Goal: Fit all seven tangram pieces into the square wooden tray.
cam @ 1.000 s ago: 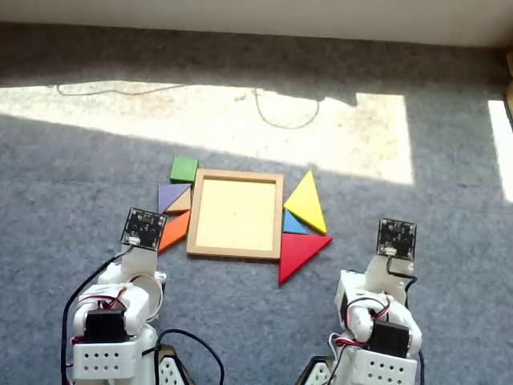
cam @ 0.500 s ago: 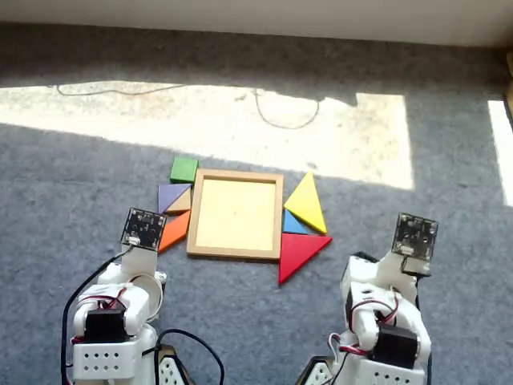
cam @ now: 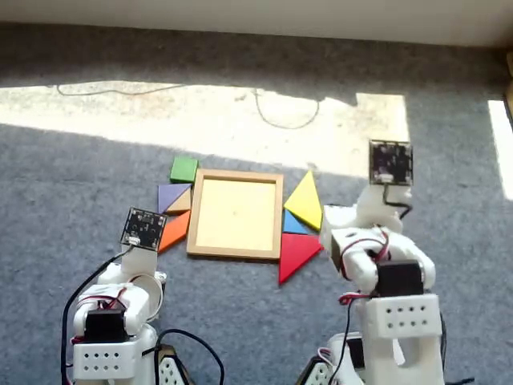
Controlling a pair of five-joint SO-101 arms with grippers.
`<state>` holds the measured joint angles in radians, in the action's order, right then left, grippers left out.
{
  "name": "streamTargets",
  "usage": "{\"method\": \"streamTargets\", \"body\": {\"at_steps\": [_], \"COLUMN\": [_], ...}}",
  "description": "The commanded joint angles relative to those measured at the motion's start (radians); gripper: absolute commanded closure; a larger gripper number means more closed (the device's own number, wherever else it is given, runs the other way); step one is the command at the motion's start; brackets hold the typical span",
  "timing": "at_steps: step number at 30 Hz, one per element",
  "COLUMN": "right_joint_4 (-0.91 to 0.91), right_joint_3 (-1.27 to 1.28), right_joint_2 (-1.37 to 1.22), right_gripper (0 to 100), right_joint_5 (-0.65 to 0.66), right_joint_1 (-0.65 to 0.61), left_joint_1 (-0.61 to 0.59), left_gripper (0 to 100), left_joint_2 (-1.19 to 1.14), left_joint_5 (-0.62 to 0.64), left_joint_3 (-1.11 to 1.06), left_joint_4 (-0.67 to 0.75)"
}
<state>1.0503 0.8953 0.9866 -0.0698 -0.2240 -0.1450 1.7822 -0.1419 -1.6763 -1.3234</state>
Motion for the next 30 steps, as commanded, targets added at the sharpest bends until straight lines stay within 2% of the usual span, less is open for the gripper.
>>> {"method": "streamTargets", "body": {"at_steps": [1,6,8,20,25,30], "right_joint_4": [-0.122,-0.127,-0.124,-0.12,-0.12,-0.12], "right_joint_3": [-0.068,-0.096,-0.142,-0.472,-0.547,-0.59], "right_joint_2": [-0.156,-0.337,-0.41,-0.849,-0.983,-1.061], "right_gripper": [94.4,70.2,65.5,65.1,65.1,65.1], "right_joint_5": [0.0,0.0,0.0,0.002,0.084,0.091], "right_joint_1": [-0.067,-0.093,-0.099,-0.114,-0.171,-0.186], "left_joint_1": [-0.005,-0.005,-0.005,-0.005,-0.005,-0.005], "left_gripper": [99,99,99,99,99,99], "left_joint_2": [0.035,0.035,0.035,0.035,0.035,0.035], "left_joint_5": [-0.006,-0.006,-0.006,-0.006,-0.006,-0.006], "left_joint_3": [-0.019,-0.019,-0.019,-0.019,-0.019,-0.019], "left_joint_4": [-0.003,-0.003,-0.003,-0.003,-0.003,-0.003]}}
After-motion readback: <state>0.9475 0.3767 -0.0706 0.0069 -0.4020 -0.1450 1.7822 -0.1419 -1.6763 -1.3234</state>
